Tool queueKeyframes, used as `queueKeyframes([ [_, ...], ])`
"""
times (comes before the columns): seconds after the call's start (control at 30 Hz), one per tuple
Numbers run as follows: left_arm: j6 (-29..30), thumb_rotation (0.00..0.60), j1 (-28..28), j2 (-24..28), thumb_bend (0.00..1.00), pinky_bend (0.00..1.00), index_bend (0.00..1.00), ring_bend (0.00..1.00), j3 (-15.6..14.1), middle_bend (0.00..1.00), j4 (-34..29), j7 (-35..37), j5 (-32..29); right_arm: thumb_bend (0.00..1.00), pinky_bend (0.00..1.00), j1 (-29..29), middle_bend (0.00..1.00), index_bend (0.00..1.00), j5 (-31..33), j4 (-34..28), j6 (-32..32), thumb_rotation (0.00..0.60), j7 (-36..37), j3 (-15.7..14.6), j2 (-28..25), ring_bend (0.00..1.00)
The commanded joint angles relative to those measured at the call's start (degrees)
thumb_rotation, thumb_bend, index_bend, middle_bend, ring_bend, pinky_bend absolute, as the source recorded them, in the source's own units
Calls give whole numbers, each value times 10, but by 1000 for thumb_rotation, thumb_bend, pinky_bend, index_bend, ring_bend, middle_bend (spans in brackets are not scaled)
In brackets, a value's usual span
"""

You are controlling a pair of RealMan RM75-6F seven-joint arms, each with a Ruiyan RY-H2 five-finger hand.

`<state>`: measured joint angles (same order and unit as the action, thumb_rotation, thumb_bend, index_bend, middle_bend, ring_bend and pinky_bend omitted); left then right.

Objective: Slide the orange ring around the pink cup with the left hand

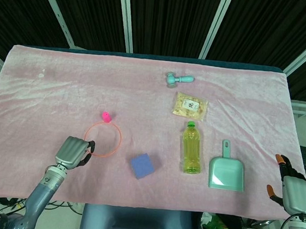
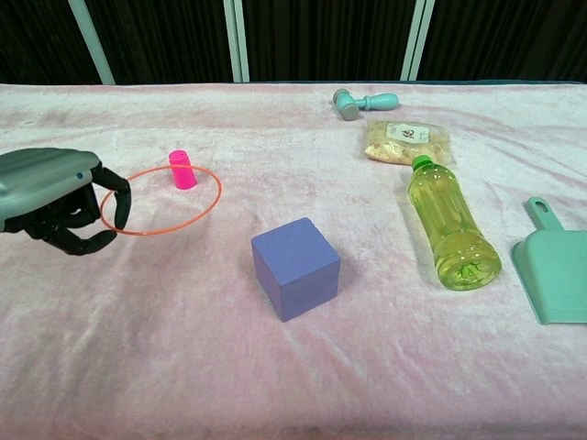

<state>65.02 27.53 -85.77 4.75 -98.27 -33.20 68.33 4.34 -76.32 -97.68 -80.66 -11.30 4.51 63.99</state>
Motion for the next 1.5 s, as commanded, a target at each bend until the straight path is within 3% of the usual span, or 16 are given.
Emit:
queueKeyframes([
  [0.03,4,600,9,7,467,1000,613,986,15,989,-13,-11,-10,249,321,0,71,45,1,0,0,600,0,0,0,265],
  [0.33,-18,600,53,11,467,1000,612,986,63,989,-1,-57,-70,249,321,0,71,44,4,0,0,600,-3,1,1,265],
  [0.57,-47,600,84,-5,467,1000,612,986,83,989,42,-68,-128,249,321,-1,71,45,6,-1,-1,600,-5,2,1,265],
  [1.17,-98,600,137,-62,467,1000,606,986,77,988,152,-44,-163,249,321,0,71,45,10,-2,1,600,-4,2,0,265],
  [1.27,-101,600,142,-70,456,1000,535,987,74,987,167,-41,-167,249,321,0,71,45,11,-2,2,600,-4,3,0,265],
  [1.4,-108,600,145,-73,342,1000,324,986,65,985,173,-41,-172,249,321,0,71,45,12,-2,2,600,-3,3,-1,265],
  [1.5,-112,600,147,-69,277,1000,243,986,58,985,169,-43,-177,249,321,0,71,45,13,-2,2,600,-4,3,-1,265],
])
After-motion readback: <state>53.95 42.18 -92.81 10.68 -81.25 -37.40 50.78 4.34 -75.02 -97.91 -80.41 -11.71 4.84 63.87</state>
